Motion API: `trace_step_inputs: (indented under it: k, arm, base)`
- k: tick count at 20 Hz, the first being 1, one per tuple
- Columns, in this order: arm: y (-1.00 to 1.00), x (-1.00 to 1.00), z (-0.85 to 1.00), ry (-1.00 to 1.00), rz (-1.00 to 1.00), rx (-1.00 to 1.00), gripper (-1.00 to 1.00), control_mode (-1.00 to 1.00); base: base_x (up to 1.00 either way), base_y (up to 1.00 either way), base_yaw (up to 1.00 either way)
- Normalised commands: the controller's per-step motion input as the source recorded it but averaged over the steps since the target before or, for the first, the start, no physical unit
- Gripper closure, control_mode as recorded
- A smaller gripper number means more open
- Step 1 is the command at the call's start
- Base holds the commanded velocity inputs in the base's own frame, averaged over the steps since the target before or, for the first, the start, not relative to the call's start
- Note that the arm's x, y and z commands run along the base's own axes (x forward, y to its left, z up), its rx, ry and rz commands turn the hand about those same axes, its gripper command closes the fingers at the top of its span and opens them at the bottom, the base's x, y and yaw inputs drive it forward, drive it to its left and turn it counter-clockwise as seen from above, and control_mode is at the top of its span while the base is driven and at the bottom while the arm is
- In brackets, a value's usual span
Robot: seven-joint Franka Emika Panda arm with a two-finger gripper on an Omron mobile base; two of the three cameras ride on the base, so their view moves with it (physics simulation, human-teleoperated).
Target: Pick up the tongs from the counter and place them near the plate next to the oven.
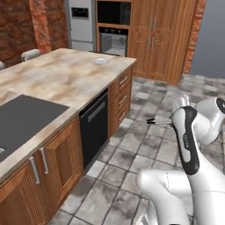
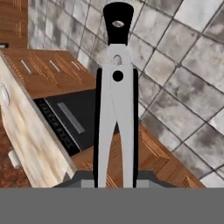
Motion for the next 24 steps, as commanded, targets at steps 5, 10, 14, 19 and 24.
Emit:
trace_step_inputs:
  k: [5,10,14,19,24]
  arm:
    - [0.0,0.0,0.0,0.0,0.0,0.0,1.0,1.0]
    - [0.0,0.0,0.0,0.0,0.0,0.0,1.0,1.0]
    - [0.0,0.0,0.0,0.0,0.0,0.0,1.0,1.0]
    - [0.0,0.0,0.0,0.0,0.0,0.0,1.0,1.0]
    - [0.0,0.0,0.0,0.0,0.0,0.0,1.0,1.0]
  base:
    - [1.0,-0.66,0.24]
    - [1.0,-0.65,0.25]
    - [1.0,-0.64,0.25]
    - [1.0,-0.63,0.25]
    - [1.0,-0.55,0.26]
